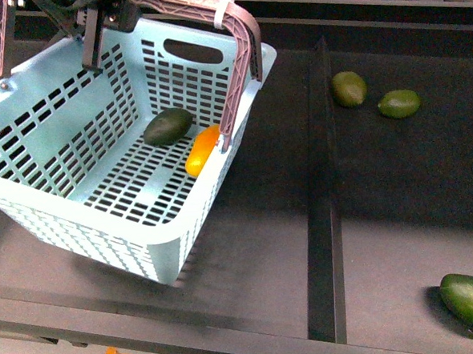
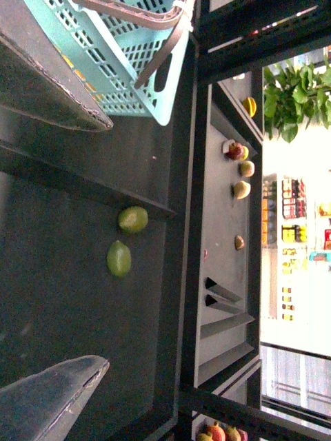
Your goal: Pick mango and avocado into basket
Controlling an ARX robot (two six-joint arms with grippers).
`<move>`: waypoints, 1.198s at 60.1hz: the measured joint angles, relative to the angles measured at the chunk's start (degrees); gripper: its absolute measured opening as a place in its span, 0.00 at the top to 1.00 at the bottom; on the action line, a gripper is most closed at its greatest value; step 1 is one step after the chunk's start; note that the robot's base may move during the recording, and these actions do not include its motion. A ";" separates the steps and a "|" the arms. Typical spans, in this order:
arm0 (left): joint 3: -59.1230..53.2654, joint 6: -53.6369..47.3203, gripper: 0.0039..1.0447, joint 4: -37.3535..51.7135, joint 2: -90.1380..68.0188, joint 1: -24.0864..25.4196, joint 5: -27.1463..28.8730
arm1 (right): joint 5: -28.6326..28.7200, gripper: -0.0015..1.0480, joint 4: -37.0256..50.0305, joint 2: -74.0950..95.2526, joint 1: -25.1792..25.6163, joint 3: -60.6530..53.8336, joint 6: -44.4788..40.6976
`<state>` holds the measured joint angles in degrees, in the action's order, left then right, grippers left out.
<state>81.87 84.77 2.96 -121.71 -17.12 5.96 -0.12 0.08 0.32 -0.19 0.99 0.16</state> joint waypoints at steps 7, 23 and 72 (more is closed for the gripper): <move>0.26 1.27 0.86 -0.90 -0.37 0.76 -1.53 | 0.02 0.08 0.00 0.00 0.00 0.00 0.00; -6.47 5.55 0.57 1.36 2.03 0.68 0.33 | 0.02 0.08 0.00 0.00 0.00 0.00 0.00; -60.61 -81.79 0.95 54.77 41.88 6.71 4.00 | 0.00 0.08 0.00 0.00 0.00 0.00 0.00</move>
<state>21.26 2.98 57.74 -79.83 -10.41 9.96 -0.12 0.08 0.32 -0.19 0.99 0.16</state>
